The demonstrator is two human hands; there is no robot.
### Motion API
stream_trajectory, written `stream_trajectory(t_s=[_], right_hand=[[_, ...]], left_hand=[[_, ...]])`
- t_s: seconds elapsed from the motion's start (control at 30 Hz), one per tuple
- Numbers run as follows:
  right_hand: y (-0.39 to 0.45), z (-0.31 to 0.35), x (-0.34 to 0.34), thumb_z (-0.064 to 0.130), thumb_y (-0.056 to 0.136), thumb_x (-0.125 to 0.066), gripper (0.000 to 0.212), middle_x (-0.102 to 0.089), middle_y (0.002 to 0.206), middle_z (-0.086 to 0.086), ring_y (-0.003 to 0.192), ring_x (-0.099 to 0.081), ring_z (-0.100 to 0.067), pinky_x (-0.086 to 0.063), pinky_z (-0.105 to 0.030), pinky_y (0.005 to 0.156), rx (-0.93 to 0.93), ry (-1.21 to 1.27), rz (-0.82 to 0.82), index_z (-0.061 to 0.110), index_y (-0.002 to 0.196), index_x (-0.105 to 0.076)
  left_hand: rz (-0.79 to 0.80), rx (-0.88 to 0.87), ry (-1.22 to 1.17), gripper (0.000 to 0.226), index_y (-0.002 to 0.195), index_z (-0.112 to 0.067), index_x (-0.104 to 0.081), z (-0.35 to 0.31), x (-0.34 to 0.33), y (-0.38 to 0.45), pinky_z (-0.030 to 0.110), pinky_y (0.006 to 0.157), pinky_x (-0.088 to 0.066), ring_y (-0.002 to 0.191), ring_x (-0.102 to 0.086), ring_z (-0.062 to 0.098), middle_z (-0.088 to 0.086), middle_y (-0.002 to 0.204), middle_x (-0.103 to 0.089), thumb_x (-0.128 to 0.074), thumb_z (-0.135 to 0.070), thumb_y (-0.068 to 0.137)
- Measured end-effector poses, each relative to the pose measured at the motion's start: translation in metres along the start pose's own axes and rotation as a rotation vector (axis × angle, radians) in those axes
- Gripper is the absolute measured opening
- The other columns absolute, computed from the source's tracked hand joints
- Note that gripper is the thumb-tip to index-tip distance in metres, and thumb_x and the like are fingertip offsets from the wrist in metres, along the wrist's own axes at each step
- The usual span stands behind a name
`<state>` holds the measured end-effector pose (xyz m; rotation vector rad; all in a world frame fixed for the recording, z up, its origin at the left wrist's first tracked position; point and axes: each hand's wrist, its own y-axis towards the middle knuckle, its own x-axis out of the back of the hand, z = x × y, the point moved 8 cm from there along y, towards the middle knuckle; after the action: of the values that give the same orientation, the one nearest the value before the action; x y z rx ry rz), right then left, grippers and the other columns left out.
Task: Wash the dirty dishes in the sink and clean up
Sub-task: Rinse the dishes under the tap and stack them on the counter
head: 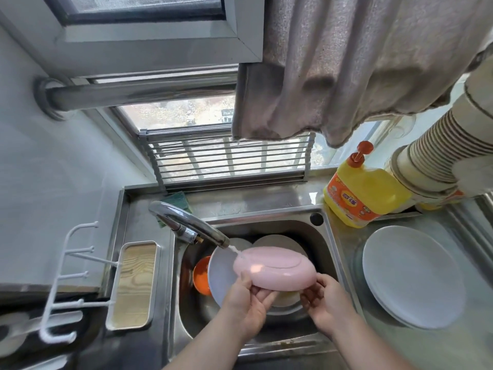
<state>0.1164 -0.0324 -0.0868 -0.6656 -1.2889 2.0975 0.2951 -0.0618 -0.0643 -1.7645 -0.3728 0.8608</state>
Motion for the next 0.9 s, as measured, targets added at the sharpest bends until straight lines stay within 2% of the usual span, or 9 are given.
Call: stream_trajectory(t_s=[0.07, 0.17, 0.27, 0.37, 0.53, 0.63, 0.77, 0.83, 0.9], right_hand=[[0.002, -0.001, 0.005, 0.019, 0.103, -0.054, 0.026, -0.072, 0.111, -0.021, 0.106, -0.067, -0.035, -0.057, -0.045, 0.083, -0.032, 0.025, -0.005, 0.003, 0.119, -0.068], [0.0, 0.001, -0.002, 0.02, 0.102, -0.059, 0.023, -0.076, 0.11, -0.02, 0.109, -0.069, -0.037, -0.059, -0.045, 0.079, -0.064, 0.007, 0.031, 0.006, 0.117, -0.072], [-0.005, 0.008, -0.015, 0.024, 0.104, -0.059, 0.024, -0.079, 0.102, -0.016, 0.107, -0.069, -0.036, -0.059, -0.048, 0.084, -0.073, -0.085, 0.083, 0.009, 0.104, -0.079], [-0.011, 0.012, -0.024, 0.027, 0.108, -0.055, 0.025, -0.075, 0.103, -0.016, 0.102, -0.068, -0.035, -0.058, -0.048, 0.084, -0.072, -0.201, 0.103, 0.011, 0.1, -0.073], [-0.01, -0.003, -0.049, 0.022, 0.102, -0.064, 0.018, -0.078, 0.103, -0.012, 0.105, -0.069, -0.034, -0.058, -0.046, 0.082, -0.042, -0.391, 0.169, 0.012, 0.109, -0.077], [-0.009, -0.02, -0.063, 0.021, 0.104, -0.061, 0.019, -0.078, 0.107, -0.012, 0.106, -0.07, -0.033, -0.059, -0.047, 0.081, -0.092, -0.353, 0.194, 0.011, 0.112, -0.075], [-0.009, -0.032, -0.088, 0.019, 0.103, -0.063, 0.013, -0.075, 0.104, -0.015, 0.094, -0.067, -0.032, -0.06, -0.043, 0.071, -0.13, -0.353, 0.249, 0.007, 0.101, -0.07], [-0.01, -0.032, -0.104, 0.018, 0.103, -0.064, 0.009, -0.073, 0.102, -0.016, 0.088, -0.066, -0.029, -0.059, -0.037, 0.062, -0.127, -0.354, 0.28, 0.009, 0.102, -0.067], [-0.011, -0.03, -0.121, 0.017, 0.102, -0.065, 0.015, -0.075, 0.105, -0.017, 0.089, -0.07, -0.029, -0.06, -0.037, 0.066, -0.109, -0.329, 0.31, 0.007, 0.113, -0.065]], left_hand=[[-0.017, -0.004, 0.065, 0.037, 0.145, -0.007, -0.05, 0.006, 0.006, -0.004, 0.057, 0.068, -0.065, 0.1, -0.074, 0.044, 0.024, 0.115, -0.075, -0.042, -0.024, 0.113], [-0.053, -0.015, 0.157, 0.031, 0.139, -0.011, -0.054, -0.001, 0.023, -0.004, 0.058, 0.078, -0.063, 0.102, -0.074, 0.044, 0.022, 0.113, -0.076, -0.041, -0.023, 0.113], [-0.064, -0.035, 0.335, 0.025, 0.127, -0.012, -0.063, -0.022, 0.046, -0.004, 0.05, 0.066, -0.064, 0.085, -0.079, 0.035, 0.015, 0.101, -0.079, -0.043, -0.019, 0.113], [-0.111, -0.073, 0.564, 0.028, 0.119, -0.01, -0.067, -0.049, 0.071, -0.005, 0.038, 0.059, -0.059, 0.065, -0.069, 0.024, 0.01, 0.084, -0.074, -0.042, -0.02, 0.113], [-0.186, -0.085, 0.628, 0.033, 0.123, -0.018, -0.072, -0.086, 0.102, -0.01, 0.036, 0.06, -0.058, 0.069, -0.064, 0.023, 0.013, 0.098, -0.075, -0.042, -0.027, 0.114], [-0.237, -0.094, 0.632, 0.03, 0.119, -0.016, -0.075, -0.095, 0.113, -0.011, 0.032, 0.058, -0.054, 0.068, -0.06, 0.021, 0.009, 0.088, -0.074, -0.048, -0.025, 0.111], [-0.323, -0.098, 0.478, 0.03, 0.119, -0.008, -0.072, -0.1, 0.13, -0.006, 0.036, 0.055, -0.061, 0.086, -0.071, 0.028, 0.01, 0.092, -0.08, -0.055, -0.031, 0.109], [-0.294, -0.068, 0.366, 0.038, 0.124, -0.004, -0.069, -0.099, 0.13, -0.003, 0.047, 0.07, -0.064, 0.103, -0.072, 0.034, 0.016, 0.104, -0.08, -0.052, -0.035, 0.109], [-0.23, -0.026, 0.289, 0.037, 0.126, -0.004, -0.069, -0.097, 0.122, -0.005, 0.056, 0.081, -0.063, 0.111, -0.07, 0.038, 0.019, 0.114, -0.077, -0.053, -0.033, 0.108]])
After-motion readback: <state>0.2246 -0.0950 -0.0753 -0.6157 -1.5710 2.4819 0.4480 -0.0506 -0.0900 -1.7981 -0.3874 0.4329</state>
